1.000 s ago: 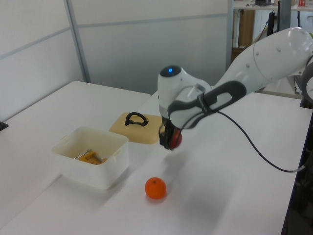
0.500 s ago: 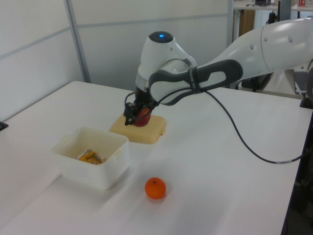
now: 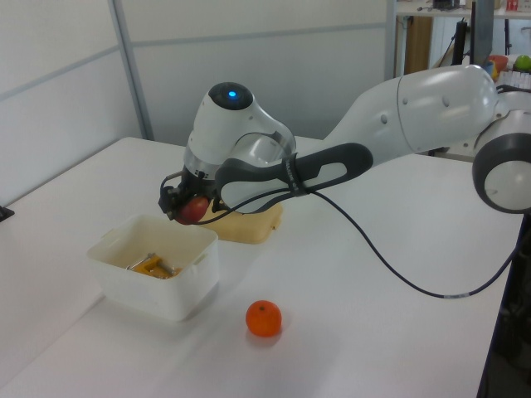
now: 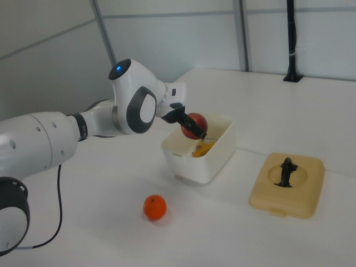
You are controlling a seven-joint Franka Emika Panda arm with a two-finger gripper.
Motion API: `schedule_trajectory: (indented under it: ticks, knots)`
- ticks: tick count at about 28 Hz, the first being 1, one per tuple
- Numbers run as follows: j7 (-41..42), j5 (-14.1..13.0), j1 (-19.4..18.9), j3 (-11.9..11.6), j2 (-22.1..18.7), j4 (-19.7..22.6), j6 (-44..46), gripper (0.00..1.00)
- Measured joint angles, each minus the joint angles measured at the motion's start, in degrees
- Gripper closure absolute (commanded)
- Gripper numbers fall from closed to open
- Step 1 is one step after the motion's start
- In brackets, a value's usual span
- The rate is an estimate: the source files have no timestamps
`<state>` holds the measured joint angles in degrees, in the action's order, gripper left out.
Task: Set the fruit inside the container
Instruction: 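Carry the apple over the white container and release it inside, then move the gripper to the orange tangerine and lower onto it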
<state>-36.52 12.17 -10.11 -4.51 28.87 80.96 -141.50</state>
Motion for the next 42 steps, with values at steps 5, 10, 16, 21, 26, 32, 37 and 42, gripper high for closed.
schedule_trajectory:
  ticks: [5, 10, 16, 21, 26, 32, 37, 42]
  knots:
    - [-0.47, 0.89, -0.43, 0.01, 2.04, -1.75, 0.00, 0.00]
    - [-0.52, 1.33, -0.73, 0.16, 2.39, -2.23, 0.00, 0.00]
    - [1.59, 2.45, -0.66, 0.94, 1.55, -2.25, 2.47, 0.00]
    - [8.96, 1.52, 0.53, 4.63, -1.63, -0.90, 12.95, 0.00]
    - [13.39, 0.46, 2.21, 8.26, -5.64, 3.49, 19.09, 0.00]
    - [14.52, 0.47, 2.32, 10.37, -7.80, 10.59, 19.68, 0.00]
    - [14.57, 0.97, 1.91, 12.06, -7.85, 14.69, 19.68, 0.00]
    - [14.57, 1.78, 1.22, 12.21, -7.86, 17.11, 19.67, 0.00]
